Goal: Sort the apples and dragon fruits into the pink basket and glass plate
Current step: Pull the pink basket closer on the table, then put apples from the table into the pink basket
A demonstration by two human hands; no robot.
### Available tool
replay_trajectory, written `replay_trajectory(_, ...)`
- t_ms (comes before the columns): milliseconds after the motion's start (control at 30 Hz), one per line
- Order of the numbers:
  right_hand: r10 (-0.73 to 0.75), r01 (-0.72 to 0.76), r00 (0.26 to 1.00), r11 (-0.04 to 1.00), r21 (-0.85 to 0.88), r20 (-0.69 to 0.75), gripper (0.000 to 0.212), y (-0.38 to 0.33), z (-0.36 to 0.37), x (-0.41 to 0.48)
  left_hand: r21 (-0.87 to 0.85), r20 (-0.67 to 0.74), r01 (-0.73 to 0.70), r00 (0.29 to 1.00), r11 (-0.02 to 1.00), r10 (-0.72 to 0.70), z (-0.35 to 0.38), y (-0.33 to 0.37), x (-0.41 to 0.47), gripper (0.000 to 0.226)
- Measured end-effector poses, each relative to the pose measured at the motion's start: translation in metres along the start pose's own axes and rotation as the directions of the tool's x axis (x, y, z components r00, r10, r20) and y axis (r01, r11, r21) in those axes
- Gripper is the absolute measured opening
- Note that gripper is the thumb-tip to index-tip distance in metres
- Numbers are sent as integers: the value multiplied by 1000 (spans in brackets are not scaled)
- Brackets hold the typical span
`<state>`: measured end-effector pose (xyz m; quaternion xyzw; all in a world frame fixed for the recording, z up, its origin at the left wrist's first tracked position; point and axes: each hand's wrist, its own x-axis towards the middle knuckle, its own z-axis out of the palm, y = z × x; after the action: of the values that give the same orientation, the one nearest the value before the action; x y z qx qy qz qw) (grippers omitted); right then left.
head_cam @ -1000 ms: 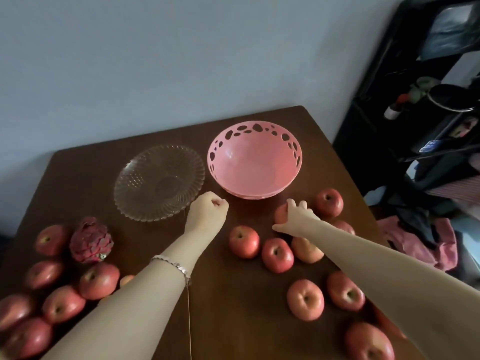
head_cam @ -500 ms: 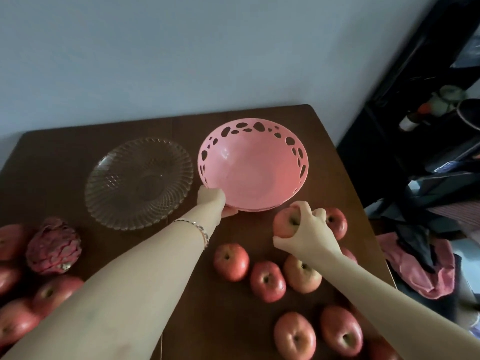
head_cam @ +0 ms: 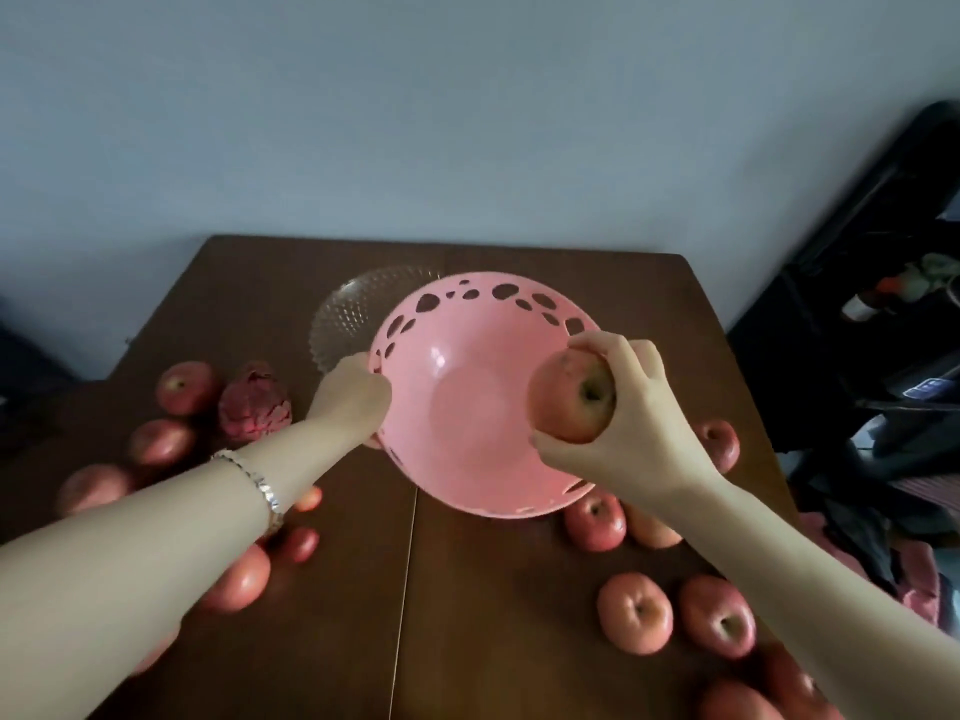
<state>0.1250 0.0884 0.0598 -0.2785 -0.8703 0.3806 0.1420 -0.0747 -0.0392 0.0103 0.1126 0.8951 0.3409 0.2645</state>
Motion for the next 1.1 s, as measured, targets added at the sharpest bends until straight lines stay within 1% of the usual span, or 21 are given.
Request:
replay_trajectory(67, 13, -14, 999, 1000, 13, 47, 72, -11, 15, -4, 116, 51, -20, 999, 993, 14, -15, -32, -17, 28)
replay_trajectory(100, 27, -28, 997, 999, 20, 72, 71, -13, 24, -6, 147, 72, -29, 997, 989, 19, -19, -48, -23, 26)
replay_trajectory(200, 90, -95, 986, 995, 30, 142, 66, -15, 59, -10, 183, 110, -29, 994, 983, 9, -23, -95, -30, 23)
replay_trajectory(267, 174, -179, 966, 984, 5, 193, 65, -10, 86, -12, 228, 149, -14, 989, 974, -21, -19, -120, -30, 23)
replay_trajectory(333, 259, -259, 933, 965, -35, 248, 69, -3, 114, -15, 248, 184, 5, 982, 969, -52, -13, -141, -26, 21)
replay_trajectory(433, 369, -361, 867, 928, -89, 334, 78, 10, 152, -22, 253, 186, 52, 977, 966, -101, -7, -153, -22, 18)
replay_trajectory(500, 446, -441, 818, 892, -103, 362, 75, 18, 174, -24, 239, 200, 71, 972, 968, -120, -1, -153, -23, 12)
replay_trajectory(567, 484, -475, 801, 872, -117, 354, 67, 26, 194, -25, 194, 217, 67, 970, 979, -109, 6, -156, -22, 16)
replay_trajectory(633, 493, -489, 805, 867, -102, 329, 62, 32, 213, -24, 172, 223, 70, 969, 983, -108, 12, -161, -20, 21)
replay_trajectory(733, 446, -443, 843, 893, -84, 299, 66, 36, 233, -22, 200, 185, 84, 975, 976, -122, 20, -160, -22, 48)
replay_trajectory(767, 422, -415, 860, 905, -87, 288, 69, 37, 237, -22, 236, 153, 38, 985, 971, -76, 23, -159, -25, 57)
replay_trajectory(800, 398, -387, 875, 917, -93, 277, 71, 39, 240, -21, 278, 95, -48, 995, 959, 22, 24, -157, -27, 63)
replay_trajectory(833, 382, -368, 882, 924, -102, 276, 73, 40, 240, -22, 325, 36, -183, 983, 928, 182, 26, -155, -29, 66)
replay_trajectory(867, 374, -358, 881, 927, -108, 290, 75, 41, 241, -22, 377, 2, -329, 935, 866, 354, 27, -152, -30, 65)
replay_trajectory(900, 383, -364, 867, 924, -119, 319, 79, 44, 240, -21, 407, 0, -440, 876, 800, 482, 31, -151, -29, 62)
replay_trajectory(933, 395, -372, 847, 918, -136, 355, 84, 47, 239, -20, 427, 26, -511, 832, 746, 555, 36, -150, -28, 59)
replay_trajectory(967, 412, -384, 817, 911, -153, 403, 92, 49, 234, -18, 453, 75, -561, 799, 693, 597, 41, -150, -26, 57)
replay_trajectory(1000, 422, -390, 783, 905, -167, 457, 101, 50, 228, -16, 468, 170, -584, 796, 664, 580, 45, -149, -28, 58)
replay_trajectory(1033, 425, -384, 743, 903, -191, 517, 107, 51, 219, -12, 487, 275, -591, 803, 643, 529, 48, -146, -30, 60)
replay_trajectory(1067, 408, -344, 716, 912, -223, 566, 109, 51, 206, -7, 512, 367, -593, 805, 621, 466, 52, -144, -32, 62)
replay_trajectory(1100, 383, -294, 712, 924, -246, 588, 105, 55, 189, -2, 534, 447, -599, 799, 597, 401, 58, -144, -32, 64)
